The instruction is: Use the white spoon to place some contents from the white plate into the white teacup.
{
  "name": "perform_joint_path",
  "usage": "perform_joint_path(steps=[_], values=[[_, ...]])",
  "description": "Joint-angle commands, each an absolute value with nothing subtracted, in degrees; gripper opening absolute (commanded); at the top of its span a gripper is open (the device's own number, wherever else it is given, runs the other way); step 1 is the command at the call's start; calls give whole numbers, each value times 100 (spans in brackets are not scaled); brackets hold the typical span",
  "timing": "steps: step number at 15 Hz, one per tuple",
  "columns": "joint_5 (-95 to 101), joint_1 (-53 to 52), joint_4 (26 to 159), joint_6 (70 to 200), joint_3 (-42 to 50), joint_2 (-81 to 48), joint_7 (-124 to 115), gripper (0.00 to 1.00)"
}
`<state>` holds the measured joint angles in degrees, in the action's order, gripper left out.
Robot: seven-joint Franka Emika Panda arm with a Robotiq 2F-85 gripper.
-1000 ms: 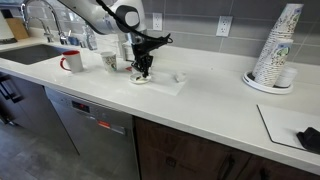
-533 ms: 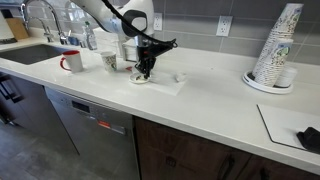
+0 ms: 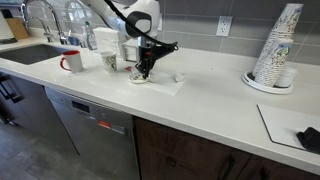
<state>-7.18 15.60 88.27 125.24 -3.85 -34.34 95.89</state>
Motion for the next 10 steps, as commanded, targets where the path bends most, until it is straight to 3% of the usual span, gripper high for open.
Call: perform_joint_path(steps=[1, 10], values=[[-1020, 1708, 8649, 12191, -480, -3496, 9922, 3], [-1939, 2110, 8221, 11627, -352, -3293, 9890, 3]])
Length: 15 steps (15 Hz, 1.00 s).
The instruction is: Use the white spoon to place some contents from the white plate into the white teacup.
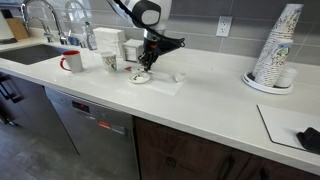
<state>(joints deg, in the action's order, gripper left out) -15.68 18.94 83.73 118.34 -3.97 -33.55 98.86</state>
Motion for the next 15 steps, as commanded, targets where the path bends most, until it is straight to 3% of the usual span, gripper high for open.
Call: perform_joint_path(steps=[1, 15], values=[[-2045, 2170, 8179, 11666, -311, -3268, 9825, 3], [-2012, 2382, 7639, 12554, 351, -3513, 8351, 3]])
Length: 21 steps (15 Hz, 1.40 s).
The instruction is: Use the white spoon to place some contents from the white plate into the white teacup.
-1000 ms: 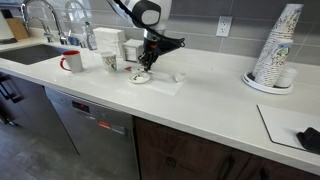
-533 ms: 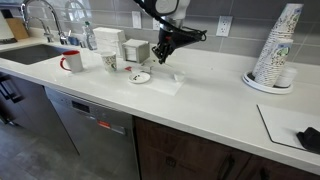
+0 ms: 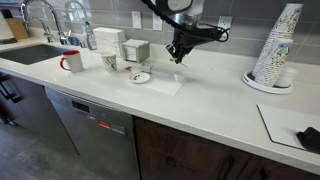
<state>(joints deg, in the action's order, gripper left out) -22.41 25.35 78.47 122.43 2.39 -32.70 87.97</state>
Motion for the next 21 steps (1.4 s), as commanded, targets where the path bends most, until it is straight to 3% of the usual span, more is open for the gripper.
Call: perform_joint_path(steps=[1, 21], values=[[-1897, 2330, 7593, 12703, 379, -3592, 8176, 3], [1316, 1345, 7019, 12960, 871, -4250, 5799, 3]])
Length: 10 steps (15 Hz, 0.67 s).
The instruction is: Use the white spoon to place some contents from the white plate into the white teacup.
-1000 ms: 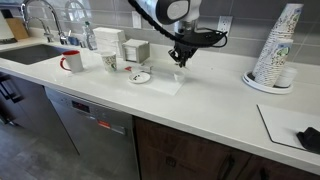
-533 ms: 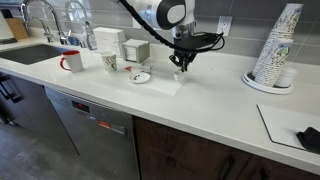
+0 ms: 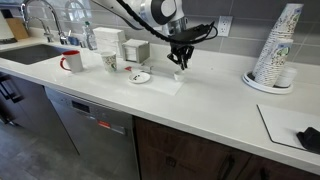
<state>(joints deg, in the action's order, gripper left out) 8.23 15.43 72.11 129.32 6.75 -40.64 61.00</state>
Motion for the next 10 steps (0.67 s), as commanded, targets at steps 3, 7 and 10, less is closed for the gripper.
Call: perform_joint_path(steps=[3, 7, 10], values=[[1853, 1164, 7010, 12919, 1001, -4305, 5557, 3], [2566, 912, 7065, 12941, 1170, -4327, 5274, 3], [3000, 755, 7078, 12951, 1240, -4332, 5130, 3]])
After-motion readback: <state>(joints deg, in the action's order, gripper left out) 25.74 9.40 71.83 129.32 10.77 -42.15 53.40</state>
